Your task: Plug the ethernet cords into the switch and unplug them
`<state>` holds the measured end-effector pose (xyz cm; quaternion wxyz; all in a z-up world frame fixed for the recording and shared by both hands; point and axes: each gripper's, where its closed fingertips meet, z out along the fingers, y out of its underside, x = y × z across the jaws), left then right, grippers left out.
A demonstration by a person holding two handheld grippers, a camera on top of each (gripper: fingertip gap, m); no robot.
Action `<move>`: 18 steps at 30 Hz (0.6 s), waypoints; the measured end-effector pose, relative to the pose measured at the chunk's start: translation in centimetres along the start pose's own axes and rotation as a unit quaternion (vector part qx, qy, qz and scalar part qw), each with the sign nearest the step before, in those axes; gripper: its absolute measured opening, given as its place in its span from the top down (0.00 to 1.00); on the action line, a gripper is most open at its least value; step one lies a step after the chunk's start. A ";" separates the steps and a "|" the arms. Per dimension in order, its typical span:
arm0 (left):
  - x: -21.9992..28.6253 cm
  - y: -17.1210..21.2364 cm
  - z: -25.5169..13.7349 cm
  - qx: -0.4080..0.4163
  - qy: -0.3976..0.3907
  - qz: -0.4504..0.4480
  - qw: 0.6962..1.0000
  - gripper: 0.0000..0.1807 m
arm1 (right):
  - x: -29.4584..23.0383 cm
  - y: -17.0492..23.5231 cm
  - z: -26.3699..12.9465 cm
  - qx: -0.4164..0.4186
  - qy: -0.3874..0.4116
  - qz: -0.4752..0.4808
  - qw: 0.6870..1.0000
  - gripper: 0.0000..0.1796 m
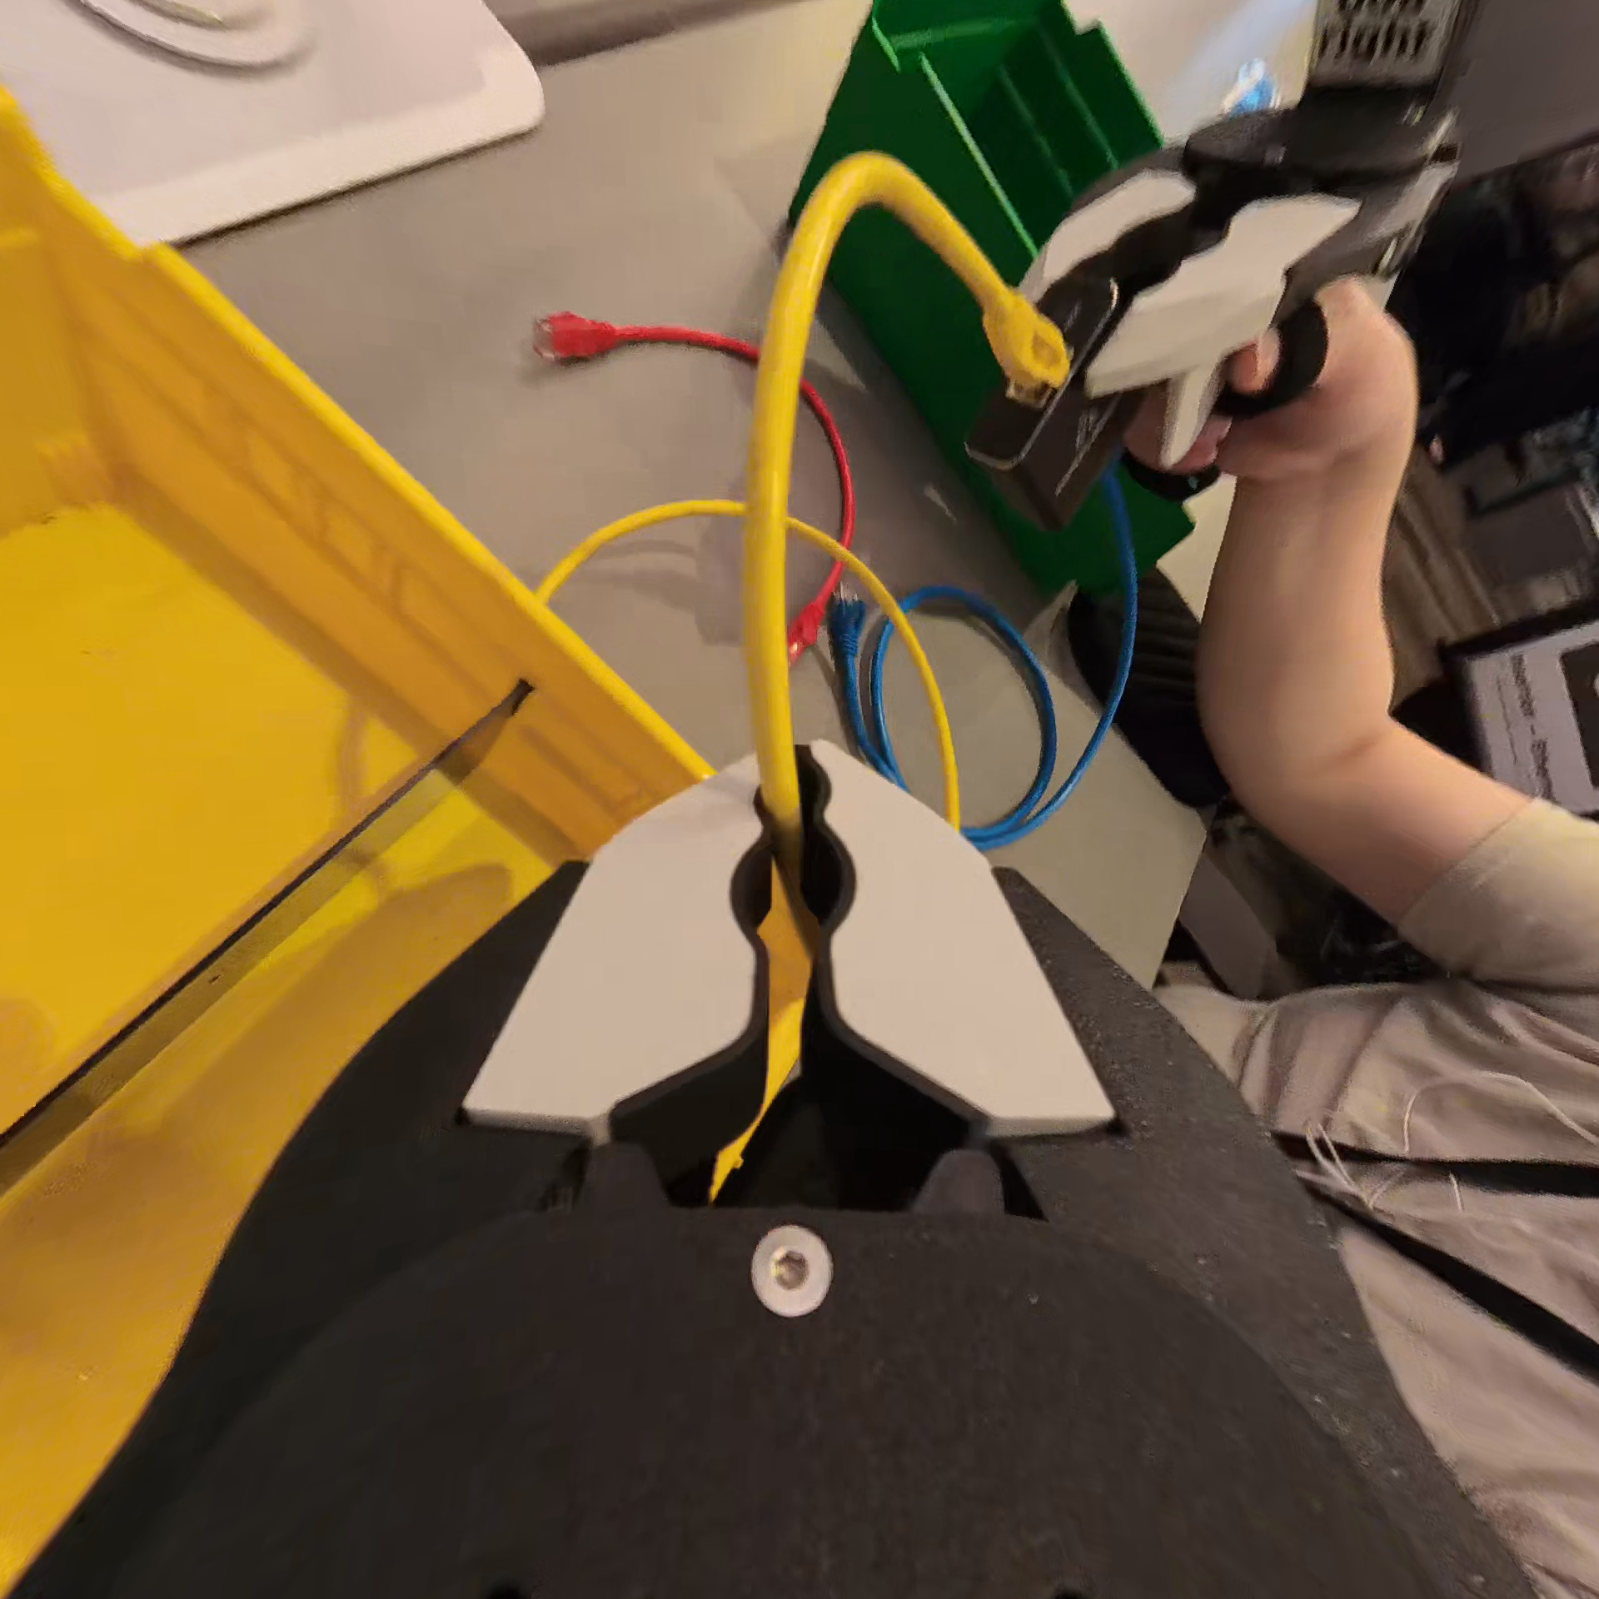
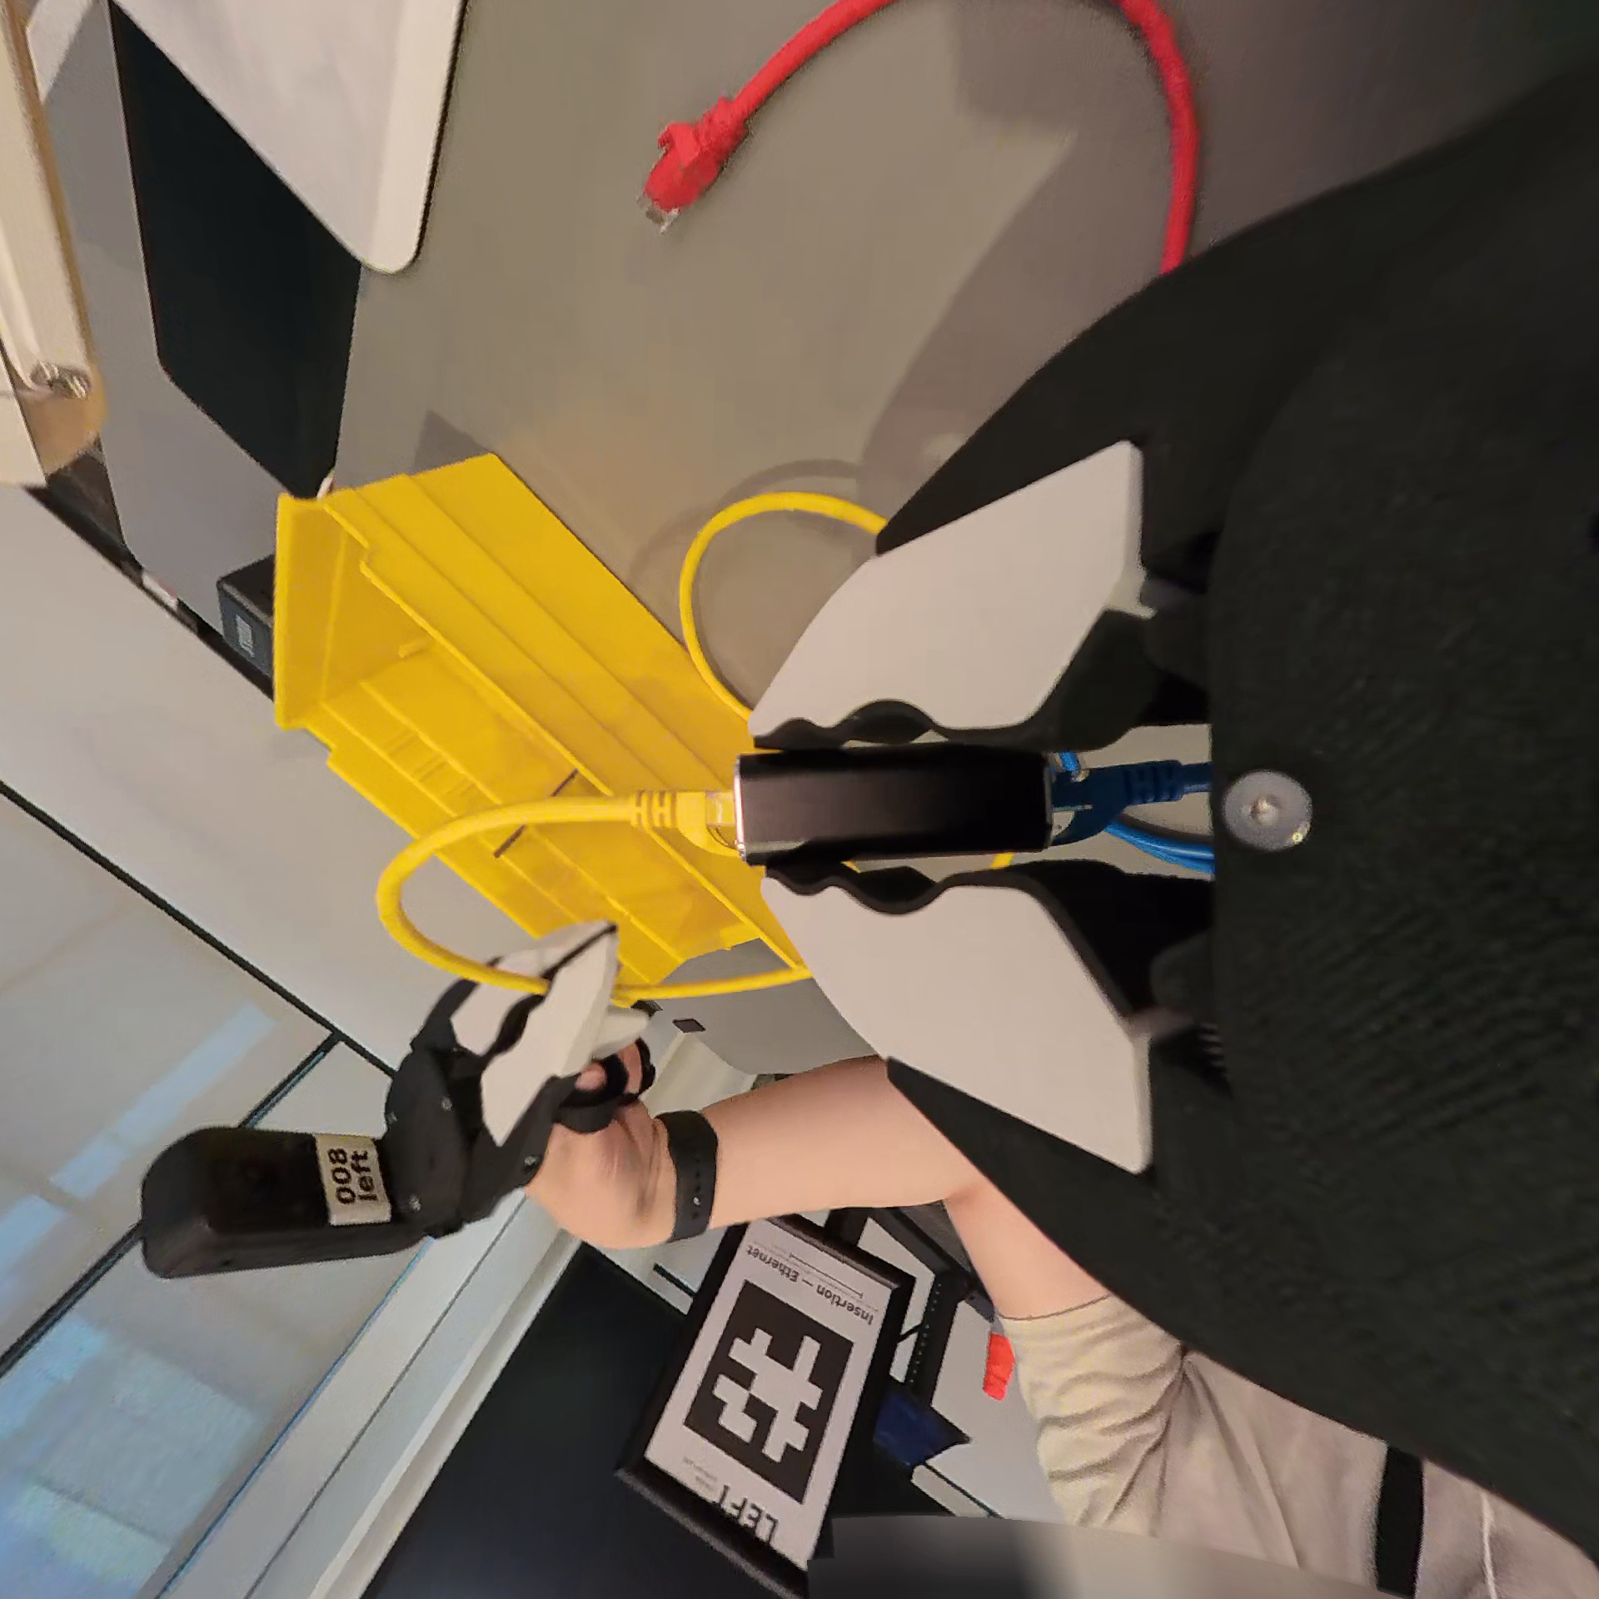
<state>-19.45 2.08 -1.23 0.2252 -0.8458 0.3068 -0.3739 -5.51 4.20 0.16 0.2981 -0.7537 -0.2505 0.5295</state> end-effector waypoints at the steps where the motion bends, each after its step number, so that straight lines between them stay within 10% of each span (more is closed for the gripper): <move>1: 0.4 0.1 0.3 -0.012 0.002 0.005 1.000 1.00 | 0.4 0.0 -0.2 -0.001 0.010 0.008 1.000 0.86; 6: 3.8 -1.5 1.5 0.000 0.007 0.048 0.999 0.95 | 4.0 1.3 -0.7 -0.045 0.126 -0.003 0.991 0.86; 18: -1.6 -3.8 0.9 0.027 -0.250 0.041 0.967 0.84 | 10.3 4.6 -0.3 -0.126 0.317 -0.015 0.940 0.86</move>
